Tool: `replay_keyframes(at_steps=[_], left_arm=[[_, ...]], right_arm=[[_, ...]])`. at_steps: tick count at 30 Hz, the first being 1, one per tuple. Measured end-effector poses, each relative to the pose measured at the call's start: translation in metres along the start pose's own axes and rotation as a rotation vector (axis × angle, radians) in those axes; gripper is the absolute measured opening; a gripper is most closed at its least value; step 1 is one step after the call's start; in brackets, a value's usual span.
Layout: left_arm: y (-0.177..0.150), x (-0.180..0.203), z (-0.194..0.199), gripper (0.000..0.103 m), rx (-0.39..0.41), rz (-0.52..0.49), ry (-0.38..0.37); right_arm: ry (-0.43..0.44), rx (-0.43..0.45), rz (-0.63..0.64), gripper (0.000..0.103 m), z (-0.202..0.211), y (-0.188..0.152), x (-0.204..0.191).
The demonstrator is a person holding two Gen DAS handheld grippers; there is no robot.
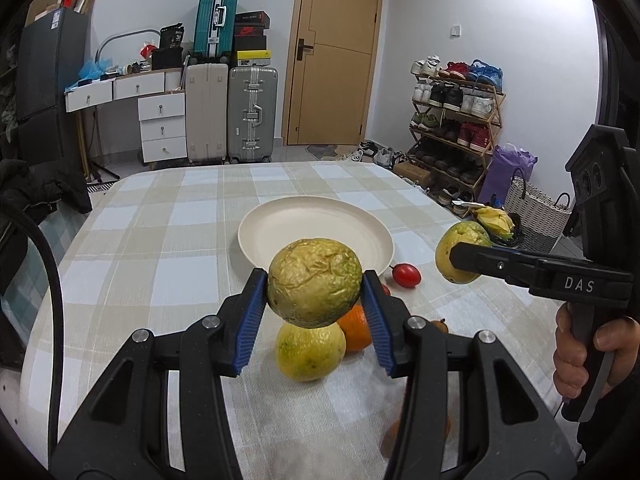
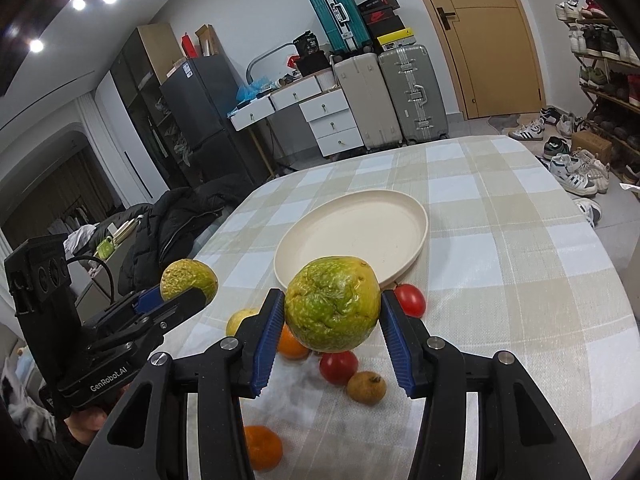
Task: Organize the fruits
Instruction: 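Lift and carry both held fruits over the cream-white plate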
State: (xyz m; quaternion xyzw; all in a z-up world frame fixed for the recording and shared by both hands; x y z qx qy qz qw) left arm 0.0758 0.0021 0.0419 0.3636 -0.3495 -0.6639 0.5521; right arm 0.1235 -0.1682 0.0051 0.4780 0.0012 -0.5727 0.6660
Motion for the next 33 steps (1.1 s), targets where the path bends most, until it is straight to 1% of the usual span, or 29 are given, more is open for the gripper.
replay_keyframes(at_steps=[13, 27, 33], left_arm=[[0.020, -0.007, -0.034, 0.045, -0.005, -0.011, 0.009], [0.026, -0.017, -0.084, 0.045, -0.039, -0.008, 0.016], [0.026, -0.020, -0.105, 0.045, -0.065, -0.009, 0.016]], right_arm=[[-0.010, -0.009, -0.031, 0.049, -0.021, 0.020, 0.001], [-0.034, -0.049, -0.069, 0.049, -0.058, 0.035, 0.009], [-0.050, -0.064, -0.081, 0.049, -0.071, 0.038, 0.013]])
Point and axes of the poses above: each gripper's, at about its wrist camera, not at the fingertips, and z roughly against the way its jaws point, x to its right, y to its top, the point moved 1 cm from there along -z, roughly the way its jaws point, and after that the axes turned 14 degrees about -z, right-handed, at the moved point
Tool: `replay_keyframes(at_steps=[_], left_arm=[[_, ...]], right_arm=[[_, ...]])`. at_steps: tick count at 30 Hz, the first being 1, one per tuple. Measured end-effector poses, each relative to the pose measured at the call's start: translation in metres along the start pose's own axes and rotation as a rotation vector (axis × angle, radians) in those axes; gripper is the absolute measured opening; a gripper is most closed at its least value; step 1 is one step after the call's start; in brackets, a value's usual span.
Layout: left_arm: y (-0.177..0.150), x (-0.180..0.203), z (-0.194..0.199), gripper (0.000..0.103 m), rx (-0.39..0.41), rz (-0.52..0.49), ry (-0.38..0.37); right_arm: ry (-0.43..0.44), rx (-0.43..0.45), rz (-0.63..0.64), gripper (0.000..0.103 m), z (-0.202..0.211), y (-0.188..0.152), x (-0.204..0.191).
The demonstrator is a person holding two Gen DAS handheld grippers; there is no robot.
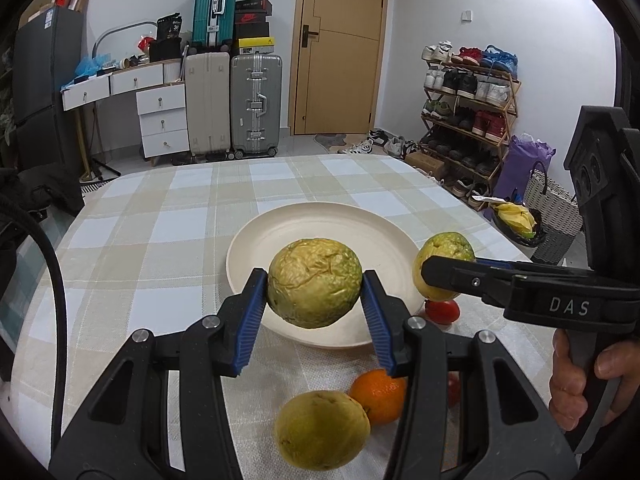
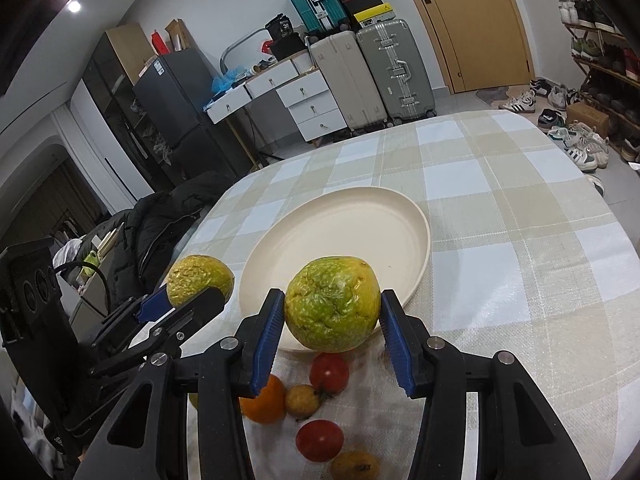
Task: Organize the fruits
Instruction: 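Lift and carry both held fruits over the cream-white plate, then lower both fruits onto the plate and open both tools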
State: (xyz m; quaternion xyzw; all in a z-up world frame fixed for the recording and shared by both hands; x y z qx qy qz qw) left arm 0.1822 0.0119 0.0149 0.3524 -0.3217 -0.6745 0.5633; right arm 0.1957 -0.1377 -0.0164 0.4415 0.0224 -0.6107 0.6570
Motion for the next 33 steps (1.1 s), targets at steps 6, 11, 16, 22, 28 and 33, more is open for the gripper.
replay_keyframes(at_steps=[6, 11, 16, 22, 28, 33], left_arm=[[0.000, 0.000, -0.018, 0.045, -0.031, -0.005, 0.002], [-0.001, 0.000, -0.031, 0.045, -0.058, -0.015, 0.004], [-0.001, 0.000, -0.043, 0.045, -0.082, -0.020, 0.010], [-0.003, -0.002, -0.053, 0.045, -0.105, -0.021, 0.006], [-0.004, -0.002, -0.061, 0.045, -0.118, -0.023, 0.005], [-0.005, -0.002, -0.067, 0.045, -0.130, -0.023, 0.004]], right_arm=[[-0.014, -0.021, -0.018, 0.049, -0.015, 0.003, 0.004], [-0.025, -0.036, -0.023, 0.049, -0.026, 0.004, 0.007], [-0.033, -0.042, -0.028, 0.049, -0.033, 0.006, 0.009], [-0.034, -0.048, -0.027, 0.049, -0.036, 0.006, 0.009], [-0.028, -0.055, -0.035, 0.049, -0.038, 0.006, 0.009], [-0.028, -0.062, -0.046, 0.049, -0.039, 0.008, 0.010]])
Point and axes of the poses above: each gripper's, at about its wrist camera, not at the fingertips, and z roughly against the way its jaws point, x to its right, y to its top, the point moved 1 cm from there along -z, roughly the way its jaws point, and after that the axes turned 14 degrees about -z, right-handed, at the moved point
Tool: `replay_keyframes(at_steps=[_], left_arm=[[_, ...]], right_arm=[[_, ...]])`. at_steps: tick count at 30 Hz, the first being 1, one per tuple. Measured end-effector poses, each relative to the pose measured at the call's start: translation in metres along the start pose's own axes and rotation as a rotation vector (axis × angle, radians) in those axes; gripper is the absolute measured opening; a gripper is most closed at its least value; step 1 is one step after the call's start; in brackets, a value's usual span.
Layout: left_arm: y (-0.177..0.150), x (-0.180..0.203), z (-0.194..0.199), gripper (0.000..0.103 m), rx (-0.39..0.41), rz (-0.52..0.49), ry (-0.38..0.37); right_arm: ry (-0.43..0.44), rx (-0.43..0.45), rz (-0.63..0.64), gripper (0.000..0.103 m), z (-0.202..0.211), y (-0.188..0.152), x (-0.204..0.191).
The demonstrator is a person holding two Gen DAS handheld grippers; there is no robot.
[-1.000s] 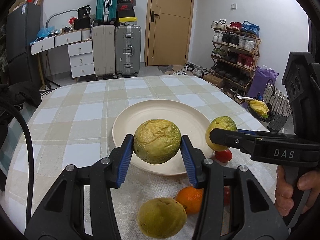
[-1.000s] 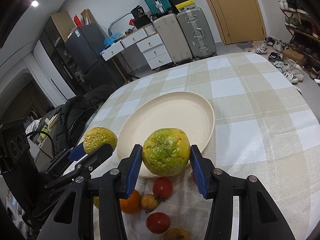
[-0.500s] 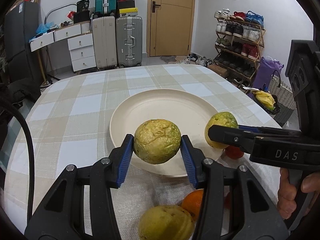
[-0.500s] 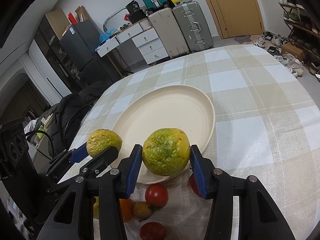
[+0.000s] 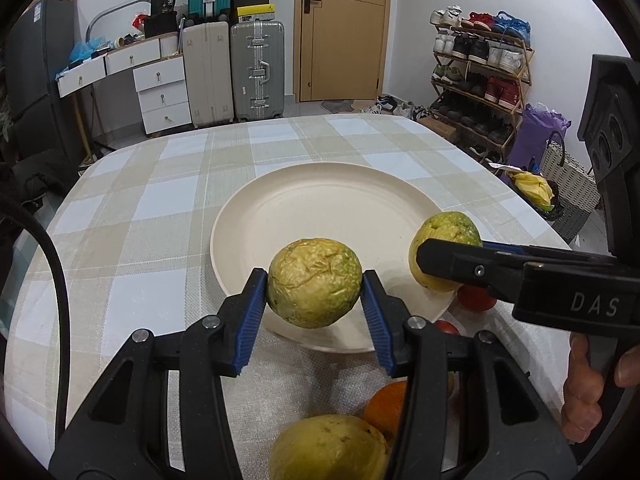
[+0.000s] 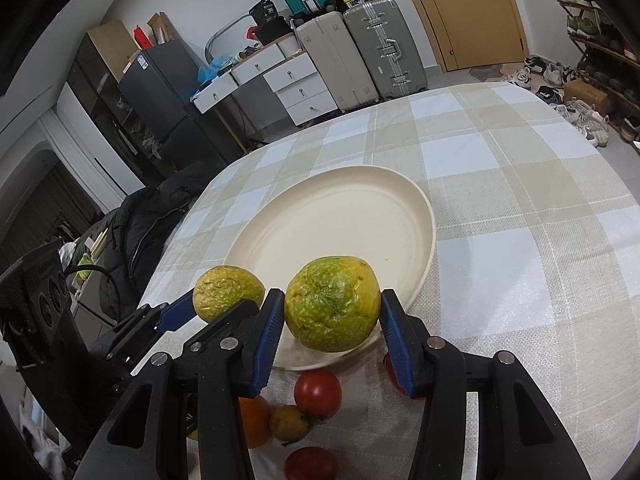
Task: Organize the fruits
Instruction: 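Lower both fruits onto the plate and open both tools, then withdraw both tools from the plate toward the remaining fruits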
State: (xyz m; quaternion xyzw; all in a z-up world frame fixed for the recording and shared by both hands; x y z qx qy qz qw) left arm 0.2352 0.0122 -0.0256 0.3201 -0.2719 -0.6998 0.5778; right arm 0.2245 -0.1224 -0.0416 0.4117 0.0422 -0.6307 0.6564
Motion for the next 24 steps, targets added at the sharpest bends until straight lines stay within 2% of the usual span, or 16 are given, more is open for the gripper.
replay_keyframes(at_steps=[7, 10, 12, 14, 15, 16, 17, 19, 21, 22, 24], left_arm=[[-0.001, -0.001, -0.002, 0.045, -0.021, 0.000, -0.007], [-0.002, -0.004, 0.006, 0.046, 0.003, 0.013, -0.008], [-0.001, -0.006, 0.010, 0.051, 0.009, 0.025, -0.016], [-0.003, -0.008, 0.018, 0.066, 0.016, 0.032, -0.006], [-0.004, -0.009, 0.022, 0.070, 0.024, 0.034, 0.004], [-0.006, -0.009, 0.026, 0.081, 0.029, 0.034, 0.014], [-0.008, -0.009, 0.031, 0.086, 0.035, 0.035, 0.023], [-0.012, -0.010, 0.040, 0.086, 0.043, 0.036, 0.031], [-0.016, -0.010, 0.048, 0.092, 0.040, 0.030, 0.028], [-0.019, -0.009, 0.053, 0.098, 0.041, 0.025, 0.030], [-0.024, -0.008, 0.064, 0.102, 0.058, 0.013, 0.046]], right_arm=[[-0.007, -0.001, 0.012, 0.050, 0.000, 0.000, -0.002], [-0.012, 0.008, 0.027, 0.052, 0.005, -0.002, -0.003], [-0.017, 0.013, 0.038, 0.052, 0.007, -0.003, -0.003], [-0.026, 0.021, 0.043, 0.054, 0.010, -0.003, -0.003], [-0.023, 0.021, 0.045, 0.057, 0.012, -0.004, -0.003], [-0.024, 0.020, 0.046, 0.067, 0.014, -0.005, -0.002], [-0.026, 0.022, 0.047, 0.072, 0.017, -0.006, -0.002], [-0.026, 0.035, 0.058, 0.075, 0.023, -0.008, -0.002], [-0.032, 0.040, 0.078, 0.088, 0.029, -0.011, -0.003], [-0.032, 0.041, 0.086, 0.095, 0.032, -0.013, -0.003], [-0.027, 0.055, 0.105, 0.100, 0.039, -0.018, -0.004]])
Point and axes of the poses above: each gripper's, at about its wrist camera, not at the fingertips, and z roughly against the way its jaws point, x to its right, y to its top, the point moved 1 cm from there along -z, roughly the way its jaws point, and after that the axes turned 14 degrees about -z, right-handed, at the moved point
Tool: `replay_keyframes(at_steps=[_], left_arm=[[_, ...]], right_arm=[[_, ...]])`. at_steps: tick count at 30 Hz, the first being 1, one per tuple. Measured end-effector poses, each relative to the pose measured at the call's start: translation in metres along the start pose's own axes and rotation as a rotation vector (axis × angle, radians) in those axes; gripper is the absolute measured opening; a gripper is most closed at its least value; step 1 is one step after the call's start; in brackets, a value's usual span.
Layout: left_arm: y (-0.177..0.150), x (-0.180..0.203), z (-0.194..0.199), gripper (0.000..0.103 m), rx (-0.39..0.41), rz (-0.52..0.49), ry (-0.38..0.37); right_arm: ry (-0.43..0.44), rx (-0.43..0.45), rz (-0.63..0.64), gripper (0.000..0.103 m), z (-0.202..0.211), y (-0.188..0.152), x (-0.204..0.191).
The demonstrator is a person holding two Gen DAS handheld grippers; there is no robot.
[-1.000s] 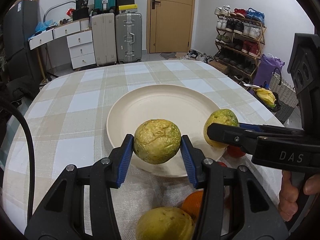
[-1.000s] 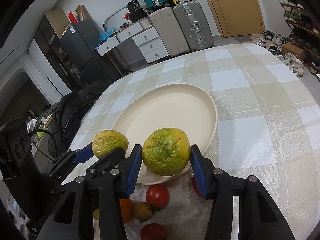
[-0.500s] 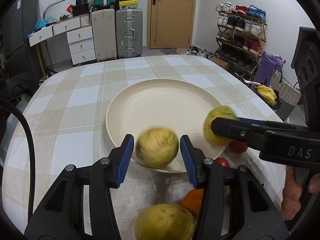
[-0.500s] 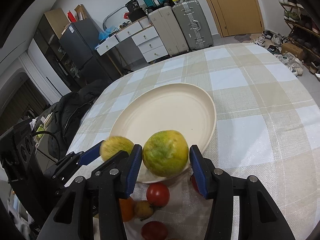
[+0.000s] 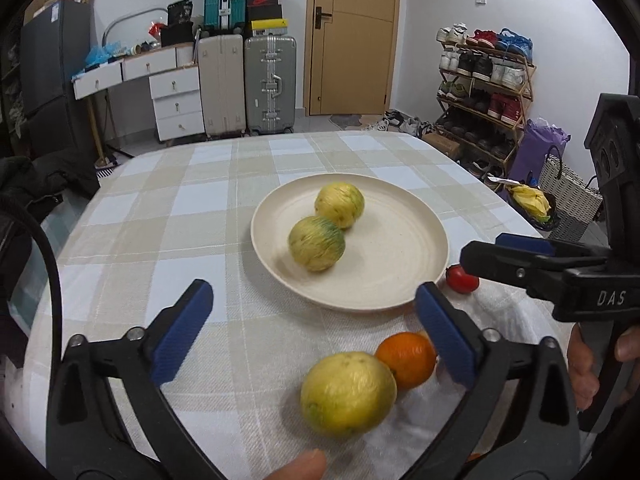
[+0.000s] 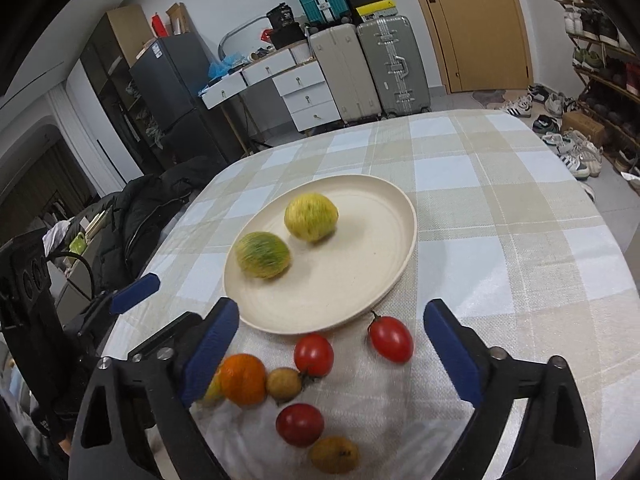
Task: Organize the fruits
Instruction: 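Withdraw both tools from the plate toward the remaining fruits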
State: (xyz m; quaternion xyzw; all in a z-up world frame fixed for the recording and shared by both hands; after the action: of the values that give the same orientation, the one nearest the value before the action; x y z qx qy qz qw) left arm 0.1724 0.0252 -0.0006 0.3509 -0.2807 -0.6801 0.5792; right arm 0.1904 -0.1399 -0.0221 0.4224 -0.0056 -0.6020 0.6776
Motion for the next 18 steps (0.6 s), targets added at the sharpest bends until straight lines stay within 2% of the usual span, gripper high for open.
replay_keyframes(at_steps=[1, 9, 15, 18], left_arm=[[-0.002, 0.001, 0.006, 0.102, 0.008, -0.007, 0.002], [-0.017, 0.007, 0.048, 0.102, 0.022, -0.041, -0.008], [-0.028, 0.007, 0.070, 0.102, 0.037, -0.011, -0.024], [-0.031, 0.011, 0.079, 0.102, 0.040, -0.028, -0.011]], right_arm=[[-0.002, 0.005, 0.008, 0.103, 0.003, -0.002, -0.001], [-0.014, 0.014, 0.054, 0.103, 0.020, -0.017, -0.003], [-0.034, 0.008, 0.078, 0.103, 0.028, -0.028, 0.000], [-0.045, 0.008, 0.100, 0.103, 0.034, -0.036, 0.000]])
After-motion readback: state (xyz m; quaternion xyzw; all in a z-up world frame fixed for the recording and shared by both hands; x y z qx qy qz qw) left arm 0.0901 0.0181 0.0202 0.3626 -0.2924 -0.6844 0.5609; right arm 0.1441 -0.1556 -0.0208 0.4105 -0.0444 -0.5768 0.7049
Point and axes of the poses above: each gripper's, at about its wrist camera, not at the fingertips, and z roughly against the way its jaws point, x to its right, y to its top, the point moved 1 cm from there along -z, roughly the way its jaws point, and after that the axes turned 14 degrees about -z, right-handed, at the moved point
